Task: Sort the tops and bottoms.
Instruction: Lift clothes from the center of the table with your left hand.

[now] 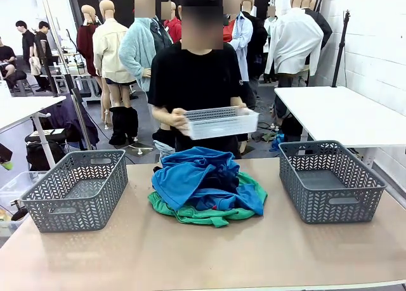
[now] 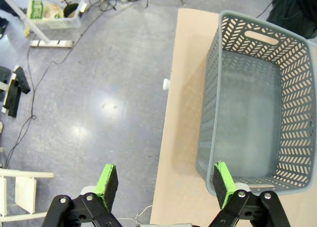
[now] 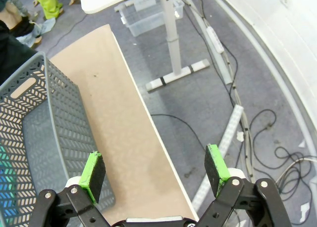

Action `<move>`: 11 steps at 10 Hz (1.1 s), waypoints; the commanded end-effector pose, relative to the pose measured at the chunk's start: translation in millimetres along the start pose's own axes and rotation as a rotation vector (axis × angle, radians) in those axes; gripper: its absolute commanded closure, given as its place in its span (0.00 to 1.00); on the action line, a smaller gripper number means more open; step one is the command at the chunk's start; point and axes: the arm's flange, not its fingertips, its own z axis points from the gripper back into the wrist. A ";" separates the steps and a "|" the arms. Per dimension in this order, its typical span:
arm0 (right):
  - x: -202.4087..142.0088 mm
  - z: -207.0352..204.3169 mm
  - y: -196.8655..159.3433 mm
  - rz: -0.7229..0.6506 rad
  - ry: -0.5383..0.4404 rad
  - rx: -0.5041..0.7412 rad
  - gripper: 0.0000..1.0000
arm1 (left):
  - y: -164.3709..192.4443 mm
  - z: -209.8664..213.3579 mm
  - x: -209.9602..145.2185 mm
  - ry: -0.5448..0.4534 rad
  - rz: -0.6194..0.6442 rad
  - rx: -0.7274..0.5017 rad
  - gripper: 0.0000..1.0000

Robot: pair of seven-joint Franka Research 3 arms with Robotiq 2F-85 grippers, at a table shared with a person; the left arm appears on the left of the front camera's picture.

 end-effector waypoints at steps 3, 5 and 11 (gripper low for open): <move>1.0 2.3 -0.2 0.010 -0.001 -0.003 0.00 | 1.1 0.8 -2.7 -0.009 -0.004 0.006 0.00; 1.0 2.3 -0.2 0.010 -0.001 -0.003 0.00 | 1.1 0.8 -2.7 -0.009 -0.004 0.006 0.00; 1.0 2.3 -0.2 0.010 -0.001 -0.003 0.00 | 1.1 0.8 -2.7 -0.009 -0.004 0.006 0.00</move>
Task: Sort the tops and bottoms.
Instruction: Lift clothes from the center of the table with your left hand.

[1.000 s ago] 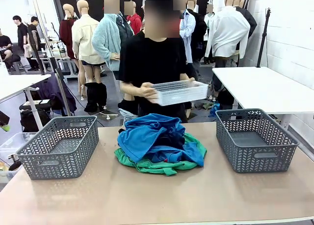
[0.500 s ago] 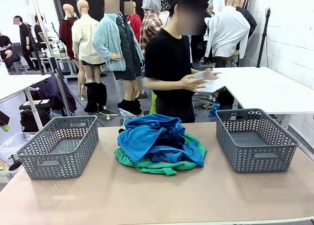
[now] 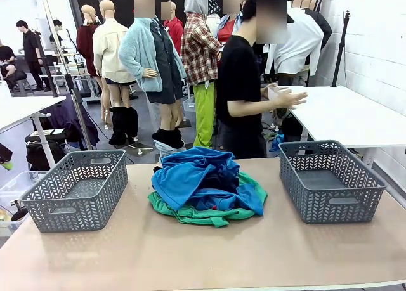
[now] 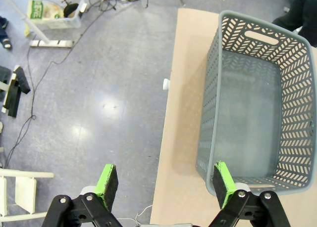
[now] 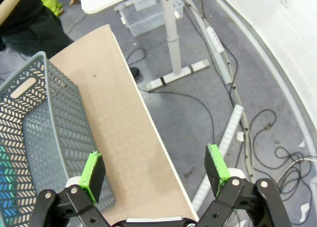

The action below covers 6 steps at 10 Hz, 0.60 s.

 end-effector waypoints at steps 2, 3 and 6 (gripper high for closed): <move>1.0 2.3 -0.2 0.010 -0.001 -0.003 0.00 | 1.1 0.8 -2.7 -0.009 -0.004 0.006 0.00; 1.0 2.3 -0.2 0.010 -0.001 -0.003 0.00 | 1.1 0.8 -2.7 -0.009 -0.004 0.006 0.00; 1.0 2.3 -0.2 0.010 -0.001 -0.003 0.00 | 1.1 0.8 -2.7 -0.009 -0.004 0.006 0.00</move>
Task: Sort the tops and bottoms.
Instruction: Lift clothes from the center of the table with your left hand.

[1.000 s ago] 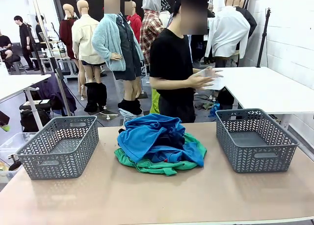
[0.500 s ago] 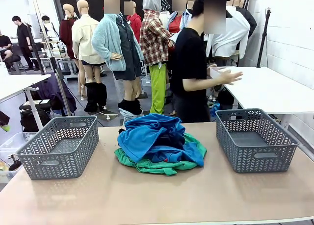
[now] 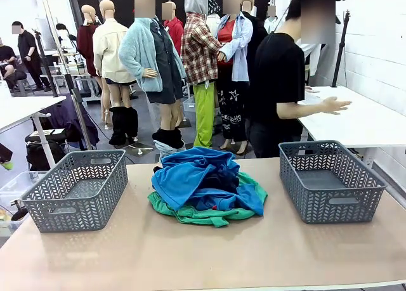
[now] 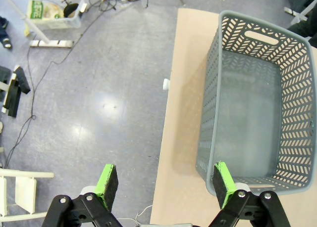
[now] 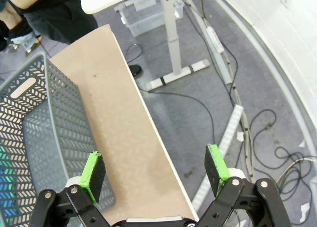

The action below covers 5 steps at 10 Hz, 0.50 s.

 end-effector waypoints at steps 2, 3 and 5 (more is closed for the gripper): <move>1.0 2.3 -0.2 0.010 -0.001 -0.003 0.00 | 1.1 0.8 -2.7 -0.009 -0.004 0.006 0.00; 1.0 2.3 -0.2 0.010 -0.001 -0.003 0.00 | 1.1 0.8 -2.7 -0.009 -0.004 0.006 0.00; 1.0 2.3 -0.2 0.010 -0.001 -0.003 0.00 | 1.1 0.8 -2.7 -0.009 -0.004 0.006 0.00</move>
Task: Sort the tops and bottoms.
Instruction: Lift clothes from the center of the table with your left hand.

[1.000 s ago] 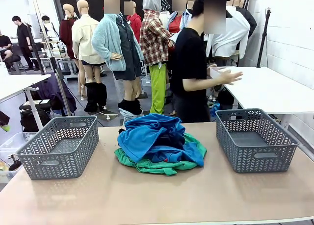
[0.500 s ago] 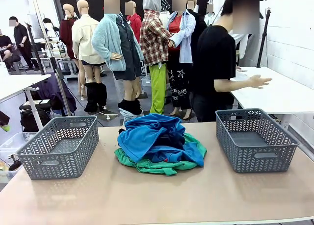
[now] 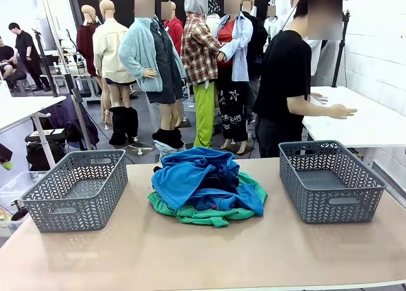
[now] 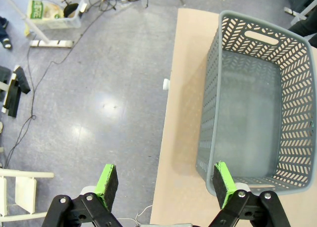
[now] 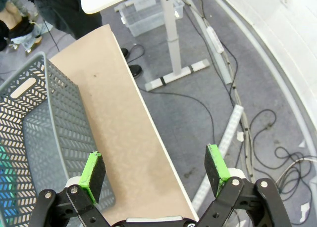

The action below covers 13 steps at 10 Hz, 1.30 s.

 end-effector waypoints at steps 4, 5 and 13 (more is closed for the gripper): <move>1.0 2.3 -0.2 0.010 -0.001 -0.003 0.00 | 1.1 0.8 -2.7 -0.009 -0.004 0.006 0.00; 1.0 2.3 -0.2 0.010 -0.001 -0.003 0.00 | 1.1 0.8 -2.7 -0.009 -0.004 0.006 0.00; 1.0 2.3 -0.2 0.010 -0.001 -0.003 0.00 | 1.1 0.8 -2.7 -0.009 -0.004 0.006 0.00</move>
